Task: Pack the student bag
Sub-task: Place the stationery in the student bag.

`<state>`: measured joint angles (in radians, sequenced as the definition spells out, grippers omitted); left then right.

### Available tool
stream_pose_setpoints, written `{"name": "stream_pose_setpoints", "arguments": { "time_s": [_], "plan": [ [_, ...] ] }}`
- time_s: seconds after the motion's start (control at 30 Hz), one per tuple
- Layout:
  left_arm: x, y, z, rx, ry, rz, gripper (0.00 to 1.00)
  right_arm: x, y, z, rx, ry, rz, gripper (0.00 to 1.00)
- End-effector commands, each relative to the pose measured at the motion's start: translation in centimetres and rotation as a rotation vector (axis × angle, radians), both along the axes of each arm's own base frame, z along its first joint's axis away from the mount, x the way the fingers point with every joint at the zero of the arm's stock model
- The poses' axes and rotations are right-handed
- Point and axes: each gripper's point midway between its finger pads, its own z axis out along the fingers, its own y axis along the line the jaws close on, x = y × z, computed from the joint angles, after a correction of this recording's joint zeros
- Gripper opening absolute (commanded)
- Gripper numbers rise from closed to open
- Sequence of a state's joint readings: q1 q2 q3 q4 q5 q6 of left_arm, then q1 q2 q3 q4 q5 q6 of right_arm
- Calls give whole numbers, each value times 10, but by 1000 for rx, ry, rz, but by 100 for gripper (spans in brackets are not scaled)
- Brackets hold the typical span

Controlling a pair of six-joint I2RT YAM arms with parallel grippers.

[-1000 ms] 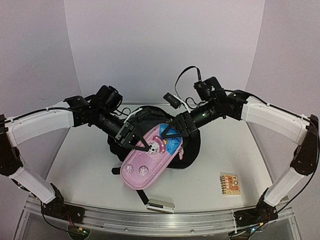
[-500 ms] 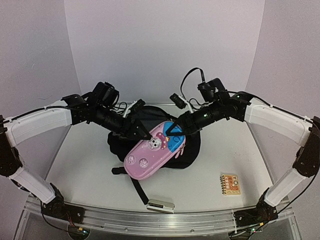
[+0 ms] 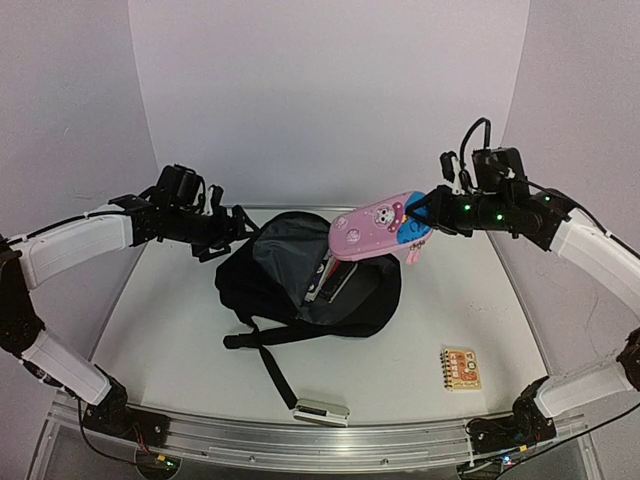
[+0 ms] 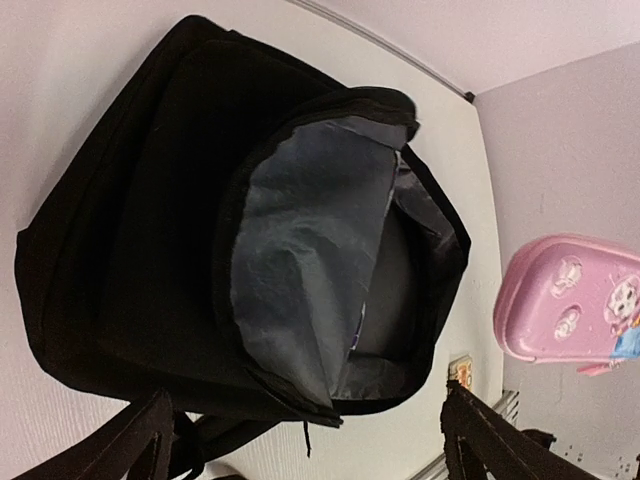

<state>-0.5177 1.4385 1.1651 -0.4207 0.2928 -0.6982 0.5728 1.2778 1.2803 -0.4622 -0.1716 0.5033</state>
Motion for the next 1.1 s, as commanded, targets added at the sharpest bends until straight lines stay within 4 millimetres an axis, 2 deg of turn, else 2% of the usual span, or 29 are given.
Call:
{"name": "stream_pose_setpoints", "arguments": {
  "time_s": [0.0,0.07,0.2,0.3,0.37,0.4,0.43,0.5,0.6,0.67,0.77,0.87,1.07],
  "plan": [
    [19,-4,-28,-46,63,69,92,4,-9,14,125,-46,-112,0],
    [24,-13,-32,-85,61,53,88,1,-7,8,148,-29,-105,0],
    [33,-33,-37,-165,73,-2,70,-5,-8,-6,169,0,-111,0],
    [40,-40,-42,-188,76,-13,55,-8,-12,-11,184,11,-131,0],
    [43,-43,-41,-209,70,-24,38,-10,-13,-17,192,26,-136,0],
    [44,-45,-38,-225,60,-34,27,-10,-13,-20,198,33,-138,0],
    [46,-46,-32,-239,36,-40,15,-11,-12,-23,206,42,-137,0],
    [46,-47,-9,-268,-44,-60,1,-12,-9,-30,216,63,-131,0],
    [41,-46,32,-306,-183,-106,0,-12,-2,-38,257,88,-116,0],
    [29,-50,64,-347,-270,-181,0,-11,5,-43,290,108,-99,0],
    [14,-54,95,-395,-345,-262,0,-7,15,-49,324,123,-91,0],
    [6,-56,107,-414,-365,-305,0,-2,22,-54,335,126,-96,0],
    [0,-56,112,-420,-372,-329,0,10,34,-66,323,134,-126,0]
  ]
}}
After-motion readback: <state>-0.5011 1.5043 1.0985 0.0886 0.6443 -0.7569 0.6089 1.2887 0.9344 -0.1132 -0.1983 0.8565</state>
